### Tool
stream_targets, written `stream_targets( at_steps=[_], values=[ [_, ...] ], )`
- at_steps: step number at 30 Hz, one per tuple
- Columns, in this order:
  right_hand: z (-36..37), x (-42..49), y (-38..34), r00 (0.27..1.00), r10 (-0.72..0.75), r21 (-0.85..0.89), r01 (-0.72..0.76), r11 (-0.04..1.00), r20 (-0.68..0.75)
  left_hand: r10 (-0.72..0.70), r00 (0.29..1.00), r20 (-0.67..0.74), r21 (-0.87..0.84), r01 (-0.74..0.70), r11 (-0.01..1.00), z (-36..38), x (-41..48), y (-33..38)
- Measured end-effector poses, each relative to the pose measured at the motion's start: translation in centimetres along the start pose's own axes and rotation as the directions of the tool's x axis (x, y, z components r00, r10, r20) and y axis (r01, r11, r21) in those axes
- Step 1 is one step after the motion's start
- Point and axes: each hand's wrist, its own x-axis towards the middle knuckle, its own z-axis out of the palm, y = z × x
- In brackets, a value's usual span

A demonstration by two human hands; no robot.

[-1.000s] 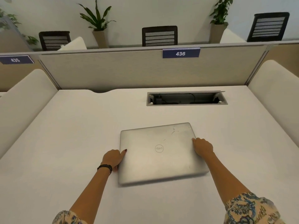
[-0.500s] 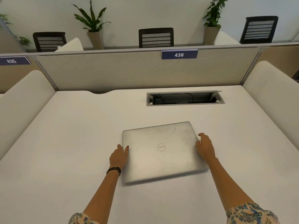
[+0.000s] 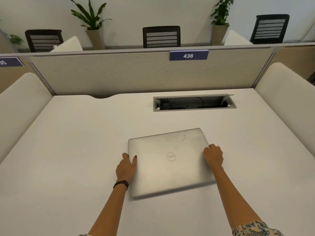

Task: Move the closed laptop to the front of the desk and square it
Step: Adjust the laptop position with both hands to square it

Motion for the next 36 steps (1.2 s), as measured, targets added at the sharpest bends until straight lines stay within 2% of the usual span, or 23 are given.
stream_targets(
  at_steps=[5, 9, 14, 20, 29, 36],
  values=[
    [0.7, -0.2, 0.4, 0.997, -0.028, -0.057, 0.024, 0.998, -0.071, -0.056, 0.994, 0.093, -0.077, 0.063, 0.995, -0.3, 1.3, -1.0],
    [0.8, -0.1, 0.2, 0.996, -0.019, -0.063, 0.014, 0.998, -0.083, -0.125, 0.981, 0.147, -0.044, 0.133, 0.990, -0.8, 2.5, -1.6],
    [0.2, 1.3, 0.8, 1.000, 0.022, 0.085, -0.020, 0.996, -0.019, -0.037, 0.986, 0.160, 0.075, 0.025, 0.997, -0.7, 2.2, -0.9],
    [-0.1, 2.0, 0.6, 0.998, 0.057, 0.156, -0.060, 0.986, 0.023, 0.001, 0.996, 0.090, 0.065, -0.007, 0.998, -0.5, 2.1, -1.0],
    [0.5, 2.1, 1.0, 0.997, 0.078, 0.148, -0.078, 0.986, 0.007, 0.031, 0.998, 0.054, 0.086, -0.036, 0.996, -0.6, 3.1, -0.7],
    [1.1, 2.6, 1.2, 0.998, 0.058, 0.114, -0.058, 0.992, 0.000, 0.077, 0.994, 0.083, 0.162, -0.090, 0.983, -0.7, 3.4, -0.5]
  ],
)
